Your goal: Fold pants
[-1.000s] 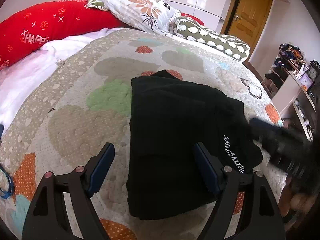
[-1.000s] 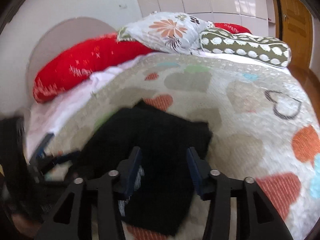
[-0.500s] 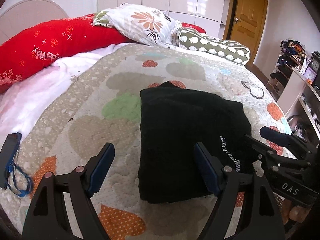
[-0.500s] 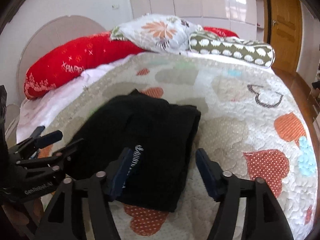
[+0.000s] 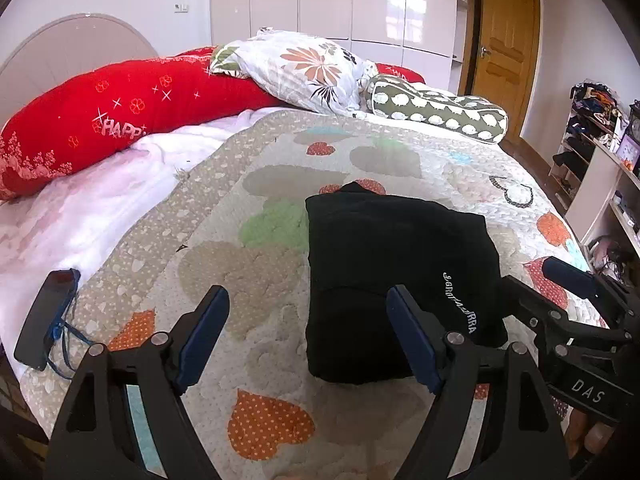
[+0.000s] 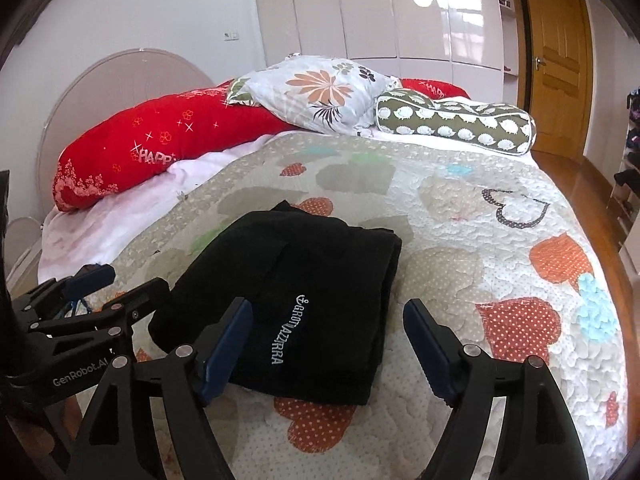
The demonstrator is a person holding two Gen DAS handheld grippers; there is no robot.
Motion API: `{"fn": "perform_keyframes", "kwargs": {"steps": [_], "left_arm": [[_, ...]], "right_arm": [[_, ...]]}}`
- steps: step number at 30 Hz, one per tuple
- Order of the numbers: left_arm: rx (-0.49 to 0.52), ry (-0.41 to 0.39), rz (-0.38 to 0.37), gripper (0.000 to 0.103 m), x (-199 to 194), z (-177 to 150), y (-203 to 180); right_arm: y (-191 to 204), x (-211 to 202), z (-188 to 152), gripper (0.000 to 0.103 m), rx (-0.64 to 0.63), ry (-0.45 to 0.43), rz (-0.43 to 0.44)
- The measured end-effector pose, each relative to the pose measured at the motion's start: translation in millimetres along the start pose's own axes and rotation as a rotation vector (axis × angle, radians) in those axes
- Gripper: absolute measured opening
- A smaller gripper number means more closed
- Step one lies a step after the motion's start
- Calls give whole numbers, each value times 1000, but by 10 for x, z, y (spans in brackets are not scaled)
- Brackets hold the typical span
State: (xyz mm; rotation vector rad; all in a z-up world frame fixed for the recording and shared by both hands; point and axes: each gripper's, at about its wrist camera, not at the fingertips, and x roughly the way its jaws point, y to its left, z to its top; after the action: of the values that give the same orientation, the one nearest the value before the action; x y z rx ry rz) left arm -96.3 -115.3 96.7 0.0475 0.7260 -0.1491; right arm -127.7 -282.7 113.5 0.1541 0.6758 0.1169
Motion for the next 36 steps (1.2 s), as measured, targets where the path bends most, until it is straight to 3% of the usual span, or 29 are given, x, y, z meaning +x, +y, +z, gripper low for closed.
{"fn": "perform_keyframes", "kwargs": {"steps": [13, 36], "left_arm": [[26, -42, 52, 83, -183, -32, -60], [66, -84, 37, 83, -436, -34, -161]], "right_arm": [[-43, -107, -73, 83, 26, 5, 0], [-6, -287, -141, 85, 22, -18, -9]]}}
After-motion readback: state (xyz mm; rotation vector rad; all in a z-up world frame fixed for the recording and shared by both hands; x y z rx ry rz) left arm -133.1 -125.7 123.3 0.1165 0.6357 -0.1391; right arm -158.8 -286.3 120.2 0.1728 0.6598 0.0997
